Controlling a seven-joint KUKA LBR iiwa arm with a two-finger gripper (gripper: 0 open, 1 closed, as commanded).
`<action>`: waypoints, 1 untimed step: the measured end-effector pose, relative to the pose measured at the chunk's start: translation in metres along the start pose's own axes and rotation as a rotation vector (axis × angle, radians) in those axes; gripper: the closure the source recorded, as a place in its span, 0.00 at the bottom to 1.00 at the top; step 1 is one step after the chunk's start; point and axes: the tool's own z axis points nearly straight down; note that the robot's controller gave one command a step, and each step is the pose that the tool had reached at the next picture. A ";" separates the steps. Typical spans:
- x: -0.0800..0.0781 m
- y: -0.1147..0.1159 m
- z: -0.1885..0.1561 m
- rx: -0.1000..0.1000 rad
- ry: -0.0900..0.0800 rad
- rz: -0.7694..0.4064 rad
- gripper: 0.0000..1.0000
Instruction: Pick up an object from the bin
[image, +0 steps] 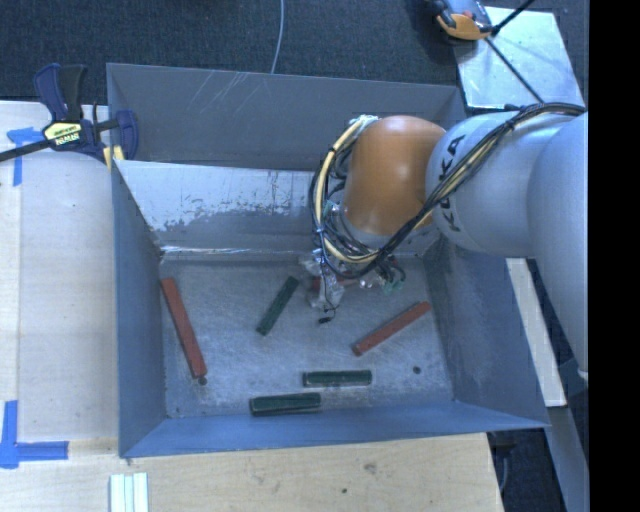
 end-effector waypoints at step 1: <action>0.000 0.000 0.001 0.000 0.001 0.001 0.00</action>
Offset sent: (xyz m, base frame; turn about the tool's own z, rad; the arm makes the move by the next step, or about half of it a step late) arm 0.0000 0.0000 0.0000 0.0000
